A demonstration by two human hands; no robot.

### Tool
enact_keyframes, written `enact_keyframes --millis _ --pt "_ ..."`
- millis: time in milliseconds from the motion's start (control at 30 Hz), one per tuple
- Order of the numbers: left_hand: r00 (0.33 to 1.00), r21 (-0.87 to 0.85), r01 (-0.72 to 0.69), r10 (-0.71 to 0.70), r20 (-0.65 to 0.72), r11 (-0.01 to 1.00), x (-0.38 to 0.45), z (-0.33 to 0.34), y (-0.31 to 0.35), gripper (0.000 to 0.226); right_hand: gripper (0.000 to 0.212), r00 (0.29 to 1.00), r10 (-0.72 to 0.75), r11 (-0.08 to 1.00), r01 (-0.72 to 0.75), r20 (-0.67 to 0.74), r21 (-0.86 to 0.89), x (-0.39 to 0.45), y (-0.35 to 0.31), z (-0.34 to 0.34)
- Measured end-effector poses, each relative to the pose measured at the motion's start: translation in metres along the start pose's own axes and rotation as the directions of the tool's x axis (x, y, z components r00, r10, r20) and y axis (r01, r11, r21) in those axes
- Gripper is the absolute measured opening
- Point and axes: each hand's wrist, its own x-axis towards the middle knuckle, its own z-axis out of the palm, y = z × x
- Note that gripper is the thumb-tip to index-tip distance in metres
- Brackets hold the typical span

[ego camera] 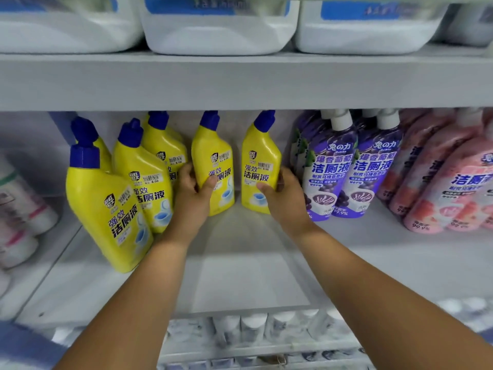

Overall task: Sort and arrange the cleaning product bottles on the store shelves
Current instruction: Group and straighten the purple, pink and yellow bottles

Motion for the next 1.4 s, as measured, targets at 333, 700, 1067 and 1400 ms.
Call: enact_keyframes --millis 333,700,1067,1400 --pt "0.995 -0.101 0.098 -0.098 0.001 0.990 0.017 0.028 -0.016 0.042 0.030 0.999 0.038 0.992 -0.037 -0.007 0.120 0.024 0.000 0.013" --pt "0.981 -0.254 0.193 -0.184 0.060 0.948 0.040 0.036 -0.033 0.049 0.039 0.991 0.109 0.976 -0.122 0.080 0.182 0.044 0.016 0.013" --pt "0.980 -0.259 0.195 -0.200 0.004 0.946 0.046 0.041 -0.033 0.048 0.036 0.979 0.164 0.966 -0.184 0.119 0.183 0.062 0.016 0.017" --pt "0.969 -0.168 0.241 -0.247 -0.017 0.956 -0.015 0.022 0.003 0.045 0.024 0.977 0.210 0.966 -0.205 -0.018 0.158 0.028 0.005 0.019"
